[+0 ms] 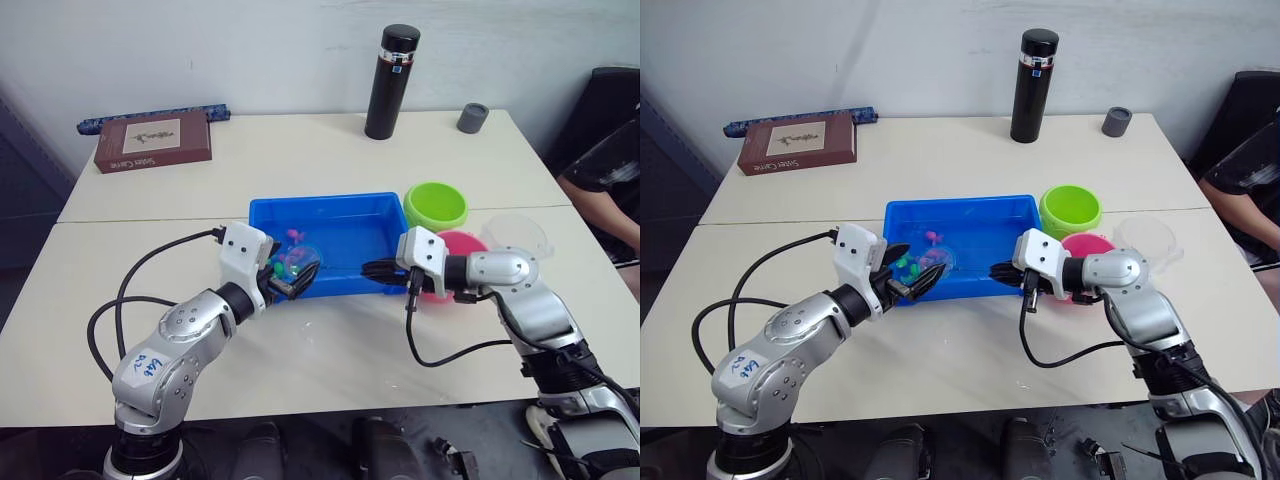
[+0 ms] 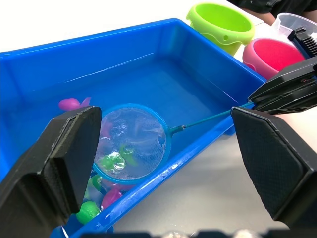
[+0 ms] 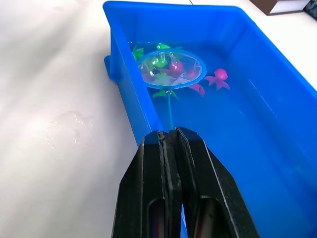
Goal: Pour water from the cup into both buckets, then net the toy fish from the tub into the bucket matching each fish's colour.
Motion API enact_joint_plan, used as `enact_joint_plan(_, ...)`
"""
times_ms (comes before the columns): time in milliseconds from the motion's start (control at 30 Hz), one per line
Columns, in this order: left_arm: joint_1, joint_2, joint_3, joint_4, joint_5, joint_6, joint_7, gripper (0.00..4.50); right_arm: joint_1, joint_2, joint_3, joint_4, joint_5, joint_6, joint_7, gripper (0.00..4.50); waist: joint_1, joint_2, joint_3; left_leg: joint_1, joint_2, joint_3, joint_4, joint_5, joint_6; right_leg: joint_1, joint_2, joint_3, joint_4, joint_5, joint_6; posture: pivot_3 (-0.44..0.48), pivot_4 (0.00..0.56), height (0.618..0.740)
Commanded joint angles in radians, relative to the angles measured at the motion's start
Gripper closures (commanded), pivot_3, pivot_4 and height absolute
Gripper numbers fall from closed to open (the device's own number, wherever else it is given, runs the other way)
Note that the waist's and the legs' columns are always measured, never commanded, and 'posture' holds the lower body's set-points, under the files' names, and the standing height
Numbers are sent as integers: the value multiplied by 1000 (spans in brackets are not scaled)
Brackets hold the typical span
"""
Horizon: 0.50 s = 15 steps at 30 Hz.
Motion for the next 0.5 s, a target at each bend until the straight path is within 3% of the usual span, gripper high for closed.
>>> enact_joint_plan(33,3,1,2,-51,4,-18,2,16,-20,2,6,29,-15,-50,11,4500,0,0,0,0,0,0,0,0,0,0,0,0,0,0,0,0,150,740)
enact_joint_plan(500,1,-7,0,-50,5,-18,13,16,-55,16,4,159,-59,-141,19,4500,-1,0,0,0,0,0,0,0,0,0,0,0,0,0,0,0,150,740)
